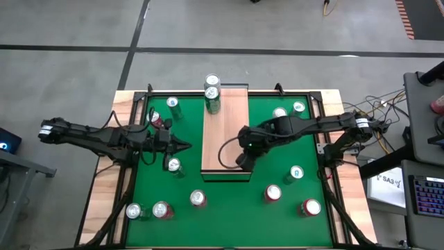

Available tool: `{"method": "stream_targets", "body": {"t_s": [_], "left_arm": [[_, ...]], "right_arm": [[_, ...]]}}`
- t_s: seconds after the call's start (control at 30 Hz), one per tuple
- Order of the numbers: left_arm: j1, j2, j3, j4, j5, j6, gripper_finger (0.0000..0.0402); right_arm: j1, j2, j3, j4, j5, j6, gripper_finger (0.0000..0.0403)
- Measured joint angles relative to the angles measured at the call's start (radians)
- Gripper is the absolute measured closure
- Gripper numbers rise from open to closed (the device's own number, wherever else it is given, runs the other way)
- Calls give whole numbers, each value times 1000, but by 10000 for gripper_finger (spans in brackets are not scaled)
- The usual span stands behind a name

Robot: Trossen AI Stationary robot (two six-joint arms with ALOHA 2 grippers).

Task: Place canned beverage on shelf
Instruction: Put the white can on the shelf

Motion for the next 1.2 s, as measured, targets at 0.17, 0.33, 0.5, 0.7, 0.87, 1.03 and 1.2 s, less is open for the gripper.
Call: {"method": "stream_targets", "body": {"t_s": [0.17,0.33,0.5,0.7,0.87,1.03,1.2], "left_arm": [[0,-1,0,4,0,0,402],[3,0,5,1,-1,21,402],[3,7,50,4,-2,100,402],[3,8,99,-21,-3,177,402],[3,8,114,-31,-4,219,402],[3,2,114,-68,-29,284,402],[9,-50,114,-106,-99,372,402]], "right_arm": [[6,-2,0,-207,-52,86,394],[-29,-3,0,-345,36,119,394],[-147,-5,0,-369,89,33,394],[-321,-5,0,-369,100,-118,394],[-435,-6,0,-369,100,-206,394],[-512,-6,0,-368,99,-261,394],[-566,-6,0,-366,97,-279,394]]}}
